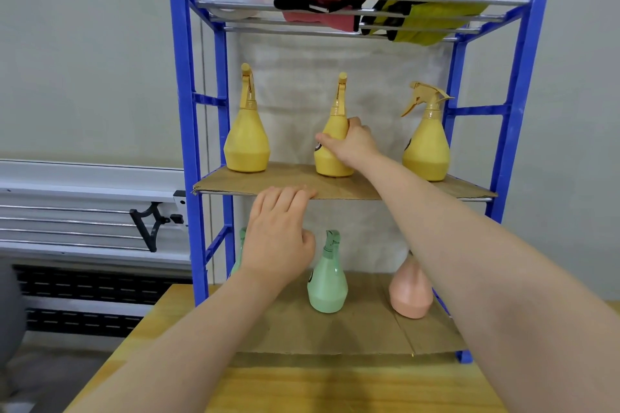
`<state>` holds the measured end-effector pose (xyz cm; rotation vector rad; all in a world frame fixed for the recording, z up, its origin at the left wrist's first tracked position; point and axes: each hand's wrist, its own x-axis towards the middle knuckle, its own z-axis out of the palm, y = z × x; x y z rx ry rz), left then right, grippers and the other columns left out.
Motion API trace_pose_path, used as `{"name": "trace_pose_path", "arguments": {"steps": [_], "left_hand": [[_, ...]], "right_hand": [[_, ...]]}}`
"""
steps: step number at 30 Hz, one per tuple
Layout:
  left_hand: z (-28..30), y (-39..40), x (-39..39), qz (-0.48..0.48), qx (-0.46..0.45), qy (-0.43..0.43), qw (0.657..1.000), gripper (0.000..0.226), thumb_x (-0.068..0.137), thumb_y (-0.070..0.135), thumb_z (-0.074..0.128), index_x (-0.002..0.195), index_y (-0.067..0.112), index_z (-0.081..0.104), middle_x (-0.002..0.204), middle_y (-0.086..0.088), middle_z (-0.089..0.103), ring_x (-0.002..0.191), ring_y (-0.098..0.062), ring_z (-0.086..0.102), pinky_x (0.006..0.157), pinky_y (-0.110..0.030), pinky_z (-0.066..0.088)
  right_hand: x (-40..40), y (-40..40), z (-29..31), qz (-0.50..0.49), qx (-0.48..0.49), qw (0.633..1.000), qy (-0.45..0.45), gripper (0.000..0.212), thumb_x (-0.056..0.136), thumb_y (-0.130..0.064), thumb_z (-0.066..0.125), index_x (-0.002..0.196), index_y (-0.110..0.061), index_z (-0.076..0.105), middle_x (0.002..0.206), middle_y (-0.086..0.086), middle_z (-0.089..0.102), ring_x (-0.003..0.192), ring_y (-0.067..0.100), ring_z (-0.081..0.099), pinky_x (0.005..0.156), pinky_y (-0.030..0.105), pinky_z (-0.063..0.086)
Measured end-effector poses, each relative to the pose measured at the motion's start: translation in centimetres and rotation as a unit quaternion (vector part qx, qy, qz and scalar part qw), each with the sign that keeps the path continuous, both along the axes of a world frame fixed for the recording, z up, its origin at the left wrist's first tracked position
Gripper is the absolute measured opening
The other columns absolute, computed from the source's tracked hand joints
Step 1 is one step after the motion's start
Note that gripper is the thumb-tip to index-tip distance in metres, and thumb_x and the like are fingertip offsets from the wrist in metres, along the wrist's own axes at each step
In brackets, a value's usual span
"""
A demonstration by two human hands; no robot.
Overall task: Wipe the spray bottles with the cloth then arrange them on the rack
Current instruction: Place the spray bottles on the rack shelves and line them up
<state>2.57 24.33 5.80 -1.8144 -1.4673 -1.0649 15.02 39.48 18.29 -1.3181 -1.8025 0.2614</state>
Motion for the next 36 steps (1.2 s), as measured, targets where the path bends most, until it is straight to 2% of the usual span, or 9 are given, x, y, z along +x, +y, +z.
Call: {"name": "trace_pose_path", "arguments": {"steps": [7, 12, 18, 23, 26, 28, 31, 33, 36], "left_hand": [[0.6, -0.2, -0.2, 0.014, -0.003, 0.029, 0.999, 0.059, 0.066, 0.014, 0.045, 0.123, 0.017, 0.057, 0.111, 0.001, 0.061, 0.106, -0.023, 0.053, 0.103, -0.036, 0.036], [1.7, -0.9, -0.1, 0.037, -0.040, 0.049, 0.997, 0.056, 0.069, 0.017, 0.044, 0.123, 0.015, 0.057, 0.104, -0.002, 0.058, 0.101, -0.027, 0.054, 0.097, -0.039, 0.039], [2.7, -1.4, 0.3, 0.053, -0.108, 0.047, 0.992, 0.051, 0.080, 0.017, 0.052, 0.131, 0.020, 0.050, 0.117, 0.001, 0.054, 0.112, -0.023, 0.047, 0.103, -0.035, 0.029], [3.2, -1.8, 0.7, 0.058, -0.128, 0.043, 0.989, 0.052, 0.083, 0.020, 0.052, 0.135, 0.021, 0.047, 0.125, 0.001, 0.052, 0.120, -0.022, 0.044, 0.108, -0.036, 0.027], [3.5, -1.9, 1.2, 0.059, -0.130, 0.040, 0.989, 0.051, 0.084, 0.020, 0.053, 0.134, 0.020, 0.048, 0.127, 0.000, 0.051, 0.122, -0.022, 0.043, 0.108, -0.036, 0.027], [3.7, -1.9, 1.9, 0.051, -0.120, 0.041, 0.991, 0.052, 0.083, 0.020, 0.054, 0.135, 0.019, 0.048, 0.130, 0.000, 0.051, 0.124, -0.022, 0.042, 0.108, -0.036, 0.026], [3.7, -1.8, 3.6, 0.024, -0.106, 0.053, 0.993, 0.054, 0.080, 0.017, 0.053, 0.134, 0.018, 0.049, 0.132, -0.001, 0.050, 0.125, -0.023, 0.042, 0.109, -0.035, 0.025], [3.4, -1.5, 5.2, 0.001, -0.096, 0.065, 0.993, 0.054, 0.076, 0.019, 0.049, 0.130, 0.015, 0.052, 0.129, -0.003, 0.053, 0.121, -0.026, 0.045, 0.107, -0.036, 0.027], [2.9, -1.0, 7.3, -0.011, -0.075, 0.095, 0.993, 0.058, 0.070, 0.019, 0.044, 0.126, 0.010, 0.057, 0.125, -0.005, 0.059, 0.117, -0.028, 0.050, 0.110, -0.039, 0.027]], "right_hand": [[1.5, -1.4, 0.2, 0.015, -0.016, 1.000, 0.000, 0.107, 0.075, -0.066, 0.070, 0.150, -0.006, 0.023, 0.152, 0.013, 0.031, 0.138, 0.031, 0.038, 0.109, 0.041, 0.037], [3.7, -3.2, -0.6, 0.016, -0.004, 0.999, -0.046, 0.102, 0.079, -0.063, 0.068, 0.150, -0.006, 0.023, 0.154, 0.012, 0.032, 0.141, 0.029, 0.035, 0.109, 0.038, 0.033], [6.9, -4.6, -1.4, 0.020, -0.018, 0.997, -0.073, 0.103, 0.081, -0.066, 0.064, 0.152, -0.006, 0.020, 0.156, 0.012, 0.031, 0.141, 0.029, 0.036, 0.109, 0.039, 0.037], [8.9, -5.6, -1.5, 0.022, -0.016, 0.998, -0.063, 0.100, 0.082, -0.063, 0.065, 0.152, -0.007, 0.021, 0.154, 0.011, 0.036, 0.137, 0.029, 0.041, 0.100, 0.034, 0.040], [10.1, -6.1, -1.6, 0.021, 0.006, 0.999, -0.034, 0.088, 0.085, -0.057, 0.065, 0.149, -0.010, 0.028, 0.148, 0.009, 0.044, 0.133, 0.026, 0.046, 0.100, 0.033, 0.042], [11.0, -6.4, -1.7, 0.009, 0.060, 0.998, 0.004, 0.060, 0.089, -0.046, 0.064, 0.136, -0.015, 0.043, 0.125, 0.006, 0.058, 0.113, 0.022, 0.058, 0.089, 0.033, 0.049], [12.2, -6.8, -1.8, -0.017, 0.140, 0.989, 0.042, 0.027, 0.090, -0.025, 0.059, 0.114, -0.018, 0.050, 0.097, 0.002, 0.057, 0.089, 0.018, 0.058, 0.082, 0.040, 0.054], [12.9, -6.7, -1.7, -0.044, 0.162, 0.984, 0.056, 0.029, 0.088, -0.018, 0.061, 0.115, -0.016, 0.049, 0.099, 0.002, 0.054, 0.091, 0.019, 0.056, 0.082, 0.039, 0.053], [13.9, -6.2, -1.6, -0.072, 0.154, 0.981, 0.090, 0.044, 0.084, -0.014, 0.066, 0.124, -0.013, 0.047, 0.118, 0.005, 0.054, 0.108, 0.022, 0.056, 0.088, 0.036, 0.052]]}}
